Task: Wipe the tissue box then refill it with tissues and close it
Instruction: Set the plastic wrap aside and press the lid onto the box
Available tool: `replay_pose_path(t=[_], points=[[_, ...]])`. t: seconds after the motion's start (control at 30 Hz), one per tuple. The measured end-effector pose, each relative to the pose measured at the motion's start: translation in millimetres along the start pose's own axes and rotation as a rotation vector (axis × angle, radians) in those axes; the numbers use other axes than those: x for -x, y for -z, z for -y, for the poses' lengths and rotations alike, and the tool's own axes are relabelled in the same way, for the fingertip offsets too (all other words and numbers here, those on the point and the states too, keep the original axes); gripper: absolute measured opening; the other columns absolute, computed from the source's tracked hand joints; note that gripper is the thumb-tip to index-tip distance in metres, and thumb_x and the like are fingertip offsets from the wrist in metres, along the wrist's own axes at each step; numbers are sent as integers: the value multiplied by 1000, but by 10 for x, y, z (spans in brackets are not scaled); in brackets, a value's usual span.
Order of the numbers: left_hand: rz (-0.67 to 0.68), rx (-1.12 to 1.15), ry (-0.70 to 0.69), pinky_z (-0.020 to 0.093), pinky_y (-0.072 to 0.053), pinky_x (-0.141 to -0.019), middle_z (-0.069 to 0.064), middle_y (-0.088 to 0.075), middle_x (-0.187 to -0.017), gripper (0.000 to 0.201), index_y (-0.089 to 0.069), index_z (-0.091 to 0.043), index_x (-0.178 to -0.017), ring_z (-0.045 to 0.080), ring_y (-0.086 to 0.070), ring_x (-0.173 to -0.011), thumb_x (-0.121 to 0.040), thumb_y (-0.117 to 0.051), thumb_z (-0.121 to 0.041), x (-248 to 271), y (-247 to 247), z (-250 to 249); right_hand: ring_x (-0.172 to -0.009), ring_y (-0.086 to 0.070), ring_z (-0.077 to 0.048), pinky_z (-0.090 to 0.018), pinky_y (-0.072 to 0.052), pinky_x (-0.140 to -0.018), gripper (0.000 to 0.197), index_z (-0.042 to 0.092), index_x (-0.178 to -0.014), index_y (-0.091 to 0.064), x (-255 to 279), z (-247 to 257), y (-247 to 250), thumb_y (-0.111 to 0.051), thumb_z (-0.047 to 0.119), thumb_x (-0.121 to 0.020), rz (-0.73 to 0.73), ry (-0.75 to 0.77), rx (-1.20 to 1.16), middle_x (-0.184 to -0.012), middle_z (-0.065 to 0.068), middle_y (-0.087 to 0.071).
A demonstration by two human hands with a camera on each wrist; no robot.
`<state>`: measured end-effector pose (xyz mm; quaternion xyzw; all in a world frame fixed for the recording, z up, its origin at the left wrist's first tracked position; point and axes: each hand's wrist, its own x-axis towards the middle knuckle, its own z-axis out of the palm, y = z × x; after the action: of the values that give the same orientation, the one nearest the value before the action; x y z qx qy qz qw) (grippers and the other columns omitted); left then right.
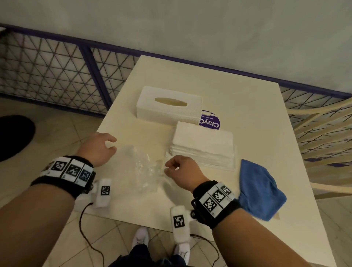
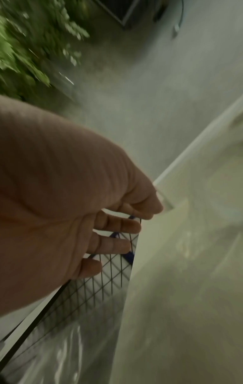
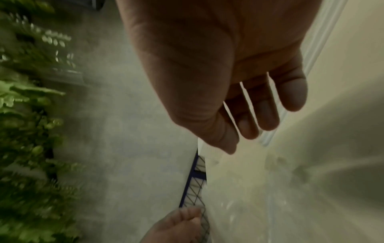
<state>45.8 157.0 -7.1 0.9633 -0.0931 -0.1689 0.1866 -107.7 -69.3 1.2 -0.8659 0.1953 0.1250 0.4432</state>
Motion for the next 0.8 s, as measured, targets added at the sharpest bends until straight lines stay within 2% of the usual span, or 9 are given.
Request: replay_pose_path(t=[0.07, 0.2, 0.27, 0.33, 0.4, 0.47, 0.53, 0.67, 0.8], points=[[93, -87, 37, 38, -39, -103, 10, -42, -140, 43, -53, -24, -128, 28, -46, -124, -86, -61, -25, -57, -31, 97, -80, -59, -16, -28, -47, -73, 19, 10, -89, -67, -3, 164, -127, -62, 27, -84, 157, -19, 73, -88, -1, -67], [291, -241, 63, 37, -40, -102, 9, -36, -147, 66, -29, -24, -145, 29, -42, -130, -85, -56, -29, -75, -56, 231, -60, -56, -14, -25, -46, -61, 28, 14, -82, -72, 36, 363, -489, -65, 41, -83, 689, -211, 128, -77, 0, -70], [314, -267, 83, 37, -40, -102, 9, -35, -147, 69, -26, -22, -147, 29, -41, -131, -85, -55, -33, -71, -61, 334, -65, -56, -18, -29, -46, -66, 41, 12, -88, -72, 19, 355, -710, -65, 52, -79, 746, -290, 116, -77, 1, -72], [308, -266, 109, 36, -42, -100, 9, -41, -143, 64, -33, -20, -143, 28, -45, -127, -85, -57, -34, -5, -21, 372, -70, -59, -21, -32, -46, -68, 49, 9, -88, -71, -49, 321, -874, -66, 56, -74, 697, -371, 4, -81, -2, -73], [319, -197, 106, 33, -45, -95, 9, -54, -131, 44, -52, -13, -128, 27, -54, -117, -89, -57, -31, 49, 29, 412, -73, -62, -23, -33, -49, -70, 53, 9, -93, -66, -119, 336, -946, -70, 56, -70, 614, -403, -179, -87, -4, -72], [298, 35, 125, 36, -50, -85, 9, -67, -108, 22, -65, -12, -100, 26, -64, -97, -89, -57, -30, 94, 66, 501, -79, -64, -23, -37, -53, -75, 60, 11, -101, -62, -170, 383, -943, -76, 56, -63, 526, -389, -344, -92, -4, -68], [248, 299, 150, 34, -49, -76, 6, -68, -89, 22, -63, -13, -88, 24, -64, -79, -87, -60, -35, 130, 74, 637, -90, -63, -23, -38, -56, -81, 58, 16, -105, -59, -200, 434, -911, -78, 51, -64, 455, -355, -468, -102, -4, -64], [191, 933, 231, 36, -45, -73, 13, -55, -90, 23, -58, -5, -95, 22, -55, -76, -89, -63, -26, 296, 13, 651, -84, -61, -23, -38, -53, -79, 29, 20, -95, -56, -229, 539, -751, -77, 22, -75, 308, -254, -609, -104, -11, -67], [261, 1226, 157, 35, -45, -70, 8, -62, -109, 39, -55, -6, -117, 23, -58, -84, -86, -63, -30, 512, 50, 404, -78, -68, -25, -44, -54, -81, 28, 13, -109, -55, -156, 603, -395, -65, 6, -84, 235, -146, -692, -98, -9, -72]])
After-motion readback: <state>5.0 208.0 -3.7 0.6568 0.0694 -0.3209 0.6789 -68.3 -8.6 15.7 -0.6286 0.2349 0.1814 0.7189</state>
